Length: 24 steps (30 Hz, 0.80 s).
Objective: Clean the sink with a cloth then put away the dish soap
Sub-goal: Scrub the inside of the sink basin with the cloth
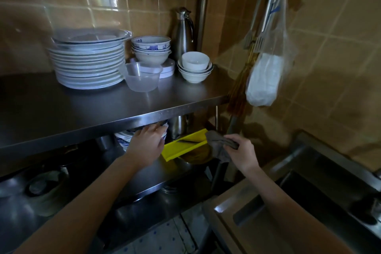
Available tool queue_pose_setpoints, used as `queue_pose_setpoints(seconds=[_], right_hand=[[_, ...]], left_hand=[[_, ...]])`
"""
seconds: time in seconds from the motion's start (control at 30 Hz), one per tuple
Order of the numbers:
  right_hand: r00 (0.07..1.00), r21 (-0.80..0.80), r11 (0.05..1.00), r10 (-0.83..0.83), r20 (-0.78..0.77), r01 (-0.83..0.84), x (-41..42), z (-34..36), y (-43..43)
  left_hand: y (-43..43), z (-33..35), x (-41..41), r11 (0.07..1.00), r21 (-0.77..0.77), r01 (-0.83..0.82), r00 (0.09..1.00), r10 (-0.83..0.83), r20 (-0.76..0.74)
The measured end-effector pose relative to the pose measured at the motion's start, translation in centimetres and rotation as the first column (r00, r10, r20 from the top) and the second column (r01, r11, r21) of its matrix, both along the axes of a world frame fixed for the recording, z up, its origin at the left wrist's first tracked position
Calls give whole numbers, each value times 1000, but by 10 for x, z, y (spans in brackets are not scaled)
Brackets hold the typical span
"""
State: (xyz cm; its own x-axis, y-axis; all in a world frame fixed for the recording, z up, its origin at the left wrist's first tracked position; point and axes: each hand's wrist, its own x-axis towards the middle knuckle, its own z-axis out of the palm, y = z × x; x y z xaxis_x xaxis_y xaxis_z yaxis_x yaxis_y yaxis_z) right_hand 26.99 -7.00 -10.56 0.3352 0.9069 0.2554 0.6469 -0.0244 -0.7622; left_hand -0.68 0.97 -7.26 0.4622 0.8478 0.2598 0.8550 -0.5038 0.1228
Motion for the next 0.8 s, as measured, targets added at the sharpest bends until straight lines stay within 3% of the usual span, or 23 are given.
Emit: queue_pose_setpoints(seconds=[0.37,0.8], right_hand=[[998,145,989,27,49,-34,31,53,104],[991,149,988,11,136,-32,62,97,222]], left_hand=[[77,39,26,999,26,-28,1000,28,-1],[146,55,57,999,32,-42,999,43,-22]])
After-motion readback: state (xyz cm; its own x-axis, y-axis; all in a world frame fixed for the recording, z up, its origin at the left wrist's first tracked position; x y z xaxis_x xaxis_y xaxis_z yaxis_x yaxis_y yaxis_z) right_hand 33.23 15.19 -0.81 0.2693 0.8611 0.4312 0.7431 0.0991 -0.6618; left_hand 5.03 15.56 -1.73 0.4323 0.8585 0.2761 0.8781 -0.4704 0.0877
